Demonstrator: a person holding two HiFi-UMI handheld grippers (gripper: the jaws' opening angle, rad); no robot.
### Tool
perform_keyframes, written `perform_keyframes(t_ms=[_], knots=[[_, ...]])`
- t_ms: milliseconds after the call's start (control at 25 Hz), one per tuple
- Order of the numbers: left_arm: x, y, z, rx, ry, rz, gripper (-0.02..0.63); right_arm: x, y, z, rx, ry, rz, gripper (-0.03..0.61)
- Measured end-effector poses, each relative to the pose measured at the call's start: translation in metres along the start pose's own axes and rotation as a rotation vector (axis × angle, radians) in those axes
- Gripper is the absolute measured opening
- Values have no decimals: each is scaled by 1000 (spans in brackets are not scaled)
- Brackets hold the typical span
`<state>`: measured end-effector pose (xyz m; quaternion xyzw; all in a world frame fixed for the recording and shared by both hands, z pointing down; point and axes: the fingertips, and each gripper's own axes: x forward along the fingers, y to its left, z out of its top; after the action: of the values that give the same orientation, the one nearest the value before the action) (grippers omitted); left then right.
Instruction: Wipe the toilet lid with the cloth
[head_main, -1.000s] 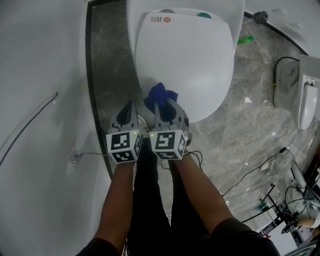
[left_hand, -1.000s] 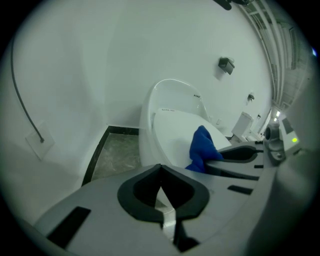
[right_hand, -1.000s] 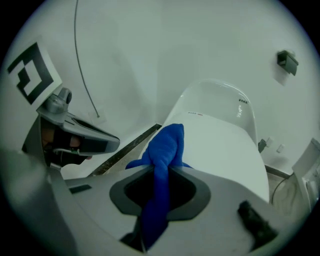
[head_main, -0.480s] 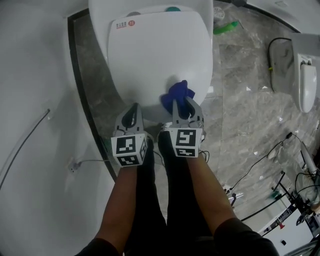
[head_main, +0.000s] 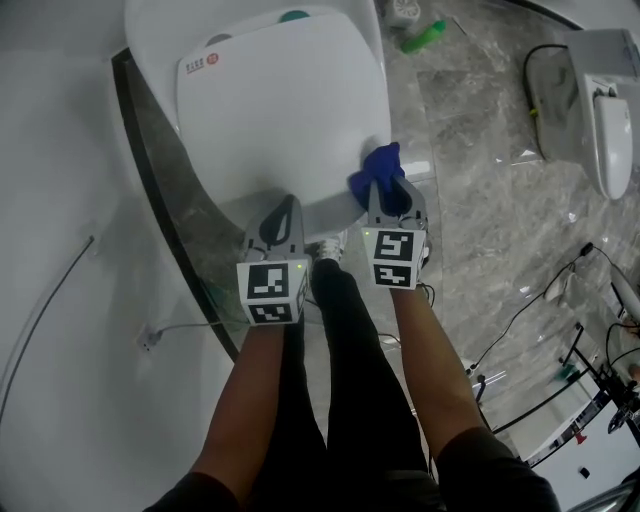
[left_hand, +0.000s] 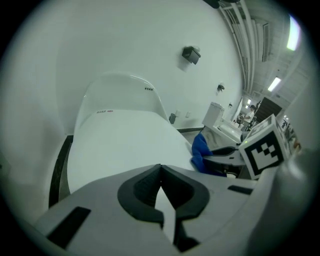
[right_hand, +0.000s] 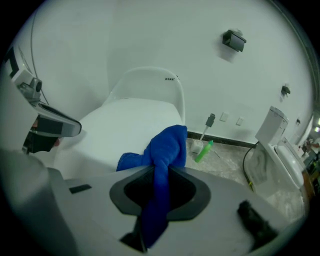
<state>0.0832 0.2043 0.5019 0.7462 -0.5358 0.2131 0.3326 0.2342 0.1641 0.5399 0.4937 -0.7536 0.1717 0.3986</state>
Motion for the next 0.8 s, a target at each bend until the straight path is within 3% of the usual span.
perform_keyframes(t_ms=[160, 280, 480, 800], knots=[[-3, 4, 7, -5, -6, 9, 9, 0, -13, 2, 45, 14, -2, 67], [-16, 16, 10, -55, -20, 28, 9, -16, 2, 17, 71, -23, 50, 67], [-49, 50, 11, -121, -54, 77, 9, -46, 68, 49, -2, -94, 192, 67], [-93, 100, -36, -211, -8, 159, 9, -58, 194, 44, -24, -50, 373, 67]])
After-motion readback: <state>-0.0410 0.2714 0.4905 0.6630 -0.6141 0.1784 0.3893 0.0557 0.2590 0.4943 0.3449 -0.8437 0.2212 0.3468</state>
